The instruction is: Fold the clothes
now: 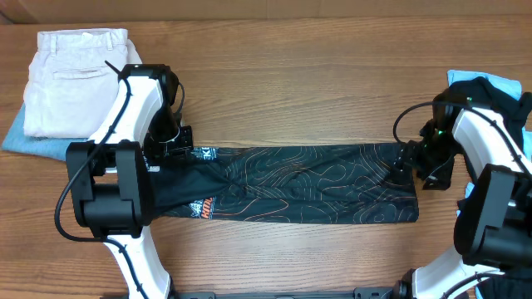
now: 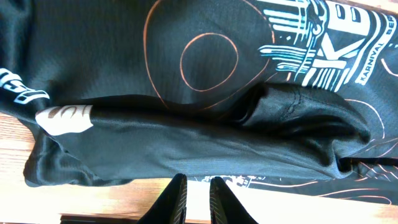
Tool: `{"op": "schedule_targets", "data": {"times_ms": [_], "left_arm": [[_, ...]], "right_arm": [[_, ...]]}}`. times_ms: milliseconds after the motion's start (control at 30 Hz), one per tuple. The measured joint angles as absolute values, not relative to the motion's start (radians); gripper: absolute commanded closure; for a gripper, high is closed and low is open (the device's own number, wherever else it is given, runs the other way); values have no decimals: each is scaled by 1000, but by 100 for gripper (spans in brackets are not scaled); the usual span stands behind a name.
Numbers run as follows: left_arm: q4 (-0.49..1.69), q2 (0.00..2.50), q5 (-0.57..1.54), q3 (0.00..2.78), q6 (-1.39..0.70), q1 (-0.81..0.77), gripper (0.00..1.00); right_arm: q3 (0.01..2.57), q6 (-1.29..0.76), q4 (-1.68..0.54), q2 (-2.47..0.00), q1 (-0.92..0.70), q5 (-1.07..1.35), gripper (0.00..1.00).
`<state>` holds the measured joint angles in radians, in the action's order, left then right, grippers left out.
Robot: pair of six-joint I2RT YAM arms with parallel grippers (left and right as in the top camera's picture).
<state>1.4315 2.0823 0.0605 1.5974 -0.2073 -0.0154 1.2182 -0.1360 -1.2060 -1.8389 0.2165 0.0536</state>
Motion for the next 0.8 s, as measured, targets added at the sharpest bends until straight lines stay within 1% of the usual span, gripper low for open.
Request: {"op": "schedule_targets", "data": {"times_ms": [267, 300, 367, 400, 500, 567, 600, 633, 700, 800], "left_arm": [[1431, 2082, 60, 1597, -207, -15, 82], [1431, 2082, 60, 1597, -207, -15, 82], [1431, 2082, 60, 1597, -207, -15, 82], [1431, 2082, 60, 1597, -207, -15, 82], [1431, 2082, 60, 1597, -207, -15, 82], [1431, 2082, 60, 1597, -207, -15, 82], [1431, 2082, 60, 1597, -207, -15, 82], [1432, 2082, 60, 1597, -207, -15, 82], [1433, 2082, 60, 1597, -207, -15, 81], [1435, 2082, 60, 1597, -207, -15, 81]], "right_arm": [[1072, -130, -1014, -1835, 216, 74, 23], [1063, -130, -1004, -1826, 216, 75, 24], [1036, -131, -973, -1803, 217, 83, 29], [1026, -132, -959, -1795, 220, 90, 34], [1008, -128, -918, -1778, 227, 141, 45], [1005, -123, -894, -1777, 227, 183, 57], [1004, -119, -882, -1777, 227, 202, 65], [1003, -109, -879, -1777, 227, 211, 77], [994, -108, -859, -1781, 227, 245, 96], [991, -108, -852, -1786, 228, 271, 96]]}}
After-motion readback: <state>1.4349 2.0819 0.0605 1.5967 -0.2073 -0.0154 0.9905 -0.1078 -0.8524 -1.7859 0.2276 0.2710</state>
